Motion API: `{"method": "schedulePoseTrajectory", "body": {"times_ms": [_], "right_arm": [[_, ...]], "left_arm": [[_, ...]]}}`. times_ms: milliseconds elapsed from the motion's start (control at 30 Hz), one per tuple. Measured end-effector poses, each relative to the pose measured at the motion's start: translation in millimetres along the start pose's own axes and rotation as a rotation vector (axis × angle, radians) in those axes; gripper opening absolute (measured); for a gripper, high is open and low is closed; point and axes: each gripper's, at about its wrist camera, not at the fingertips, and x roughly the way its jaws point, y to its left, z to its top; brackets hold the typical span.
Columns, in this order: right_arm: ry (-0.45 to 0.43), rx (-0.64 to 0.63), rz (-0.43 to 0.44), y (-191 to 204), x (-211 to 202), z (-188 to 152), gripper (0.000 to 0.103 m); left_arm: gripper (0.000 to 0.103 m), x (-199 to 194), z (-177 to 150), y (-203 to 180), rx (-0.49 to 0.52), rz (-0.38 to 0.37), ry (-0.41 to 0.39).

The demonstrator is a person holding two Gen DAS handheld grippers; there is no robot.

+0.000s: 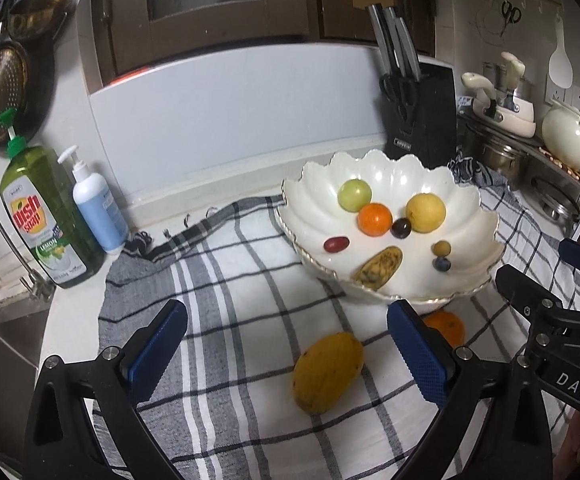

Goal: Organize fruits
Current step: 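Withdraw both open tools from the bowl toward the mango and tangerine, then close the left tool on the yellow mango while the right tool grasps the tangerine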

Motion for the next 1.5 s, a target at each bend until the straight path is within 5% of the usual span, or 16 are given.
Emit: {"method": "schedulePoseTrajectory", "body": {"times_ms": [733, 1500], "right_arm": [[0.077, -0.008, -0.002, 0.7, 28.7, -27.4, 0.085], [0.151, -0.018, 0.063, 11.5, 60.4, -40.8, 0.072]], "left_arm": [[0.095, 43.9, -34.7, -17.6, 0.057, -0.053, 0.103], [0.062, 86.7, -52.0, -25.6, 0.046, -0.108, 0.201]]}}
